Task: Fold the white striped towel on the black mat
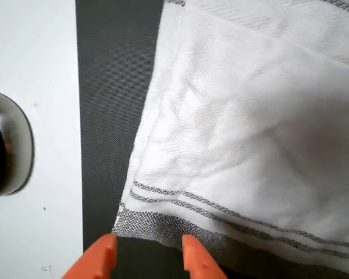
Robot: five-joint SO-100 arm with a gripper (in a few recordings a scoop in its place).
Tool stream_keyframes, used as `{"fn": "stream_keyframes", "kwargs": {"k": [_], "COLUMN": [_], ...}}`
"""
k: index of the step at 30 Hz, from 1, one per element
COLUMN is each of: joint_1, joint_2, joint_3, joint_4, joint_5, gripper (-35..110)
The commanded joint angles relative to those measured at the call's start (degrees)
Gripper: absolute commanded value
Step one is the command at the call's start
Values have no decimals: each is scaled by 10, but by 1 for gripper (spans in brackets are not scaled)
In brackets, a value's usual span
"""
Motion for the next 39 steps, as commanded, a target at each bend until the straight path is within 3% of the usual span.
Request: {"fn": "stream_keyframes", "kwargs": {"k": [1,11,17,39], "joint_1": [-19,-35,-48,-98], "joint_2": [-18,-136,-162,11], "joint_3": [-2,-36,-40,106], "joint_4": [-11,-54,-64,-50], "joint_5": [7,25,25,51], "gripper": [16,13,0,0]}}
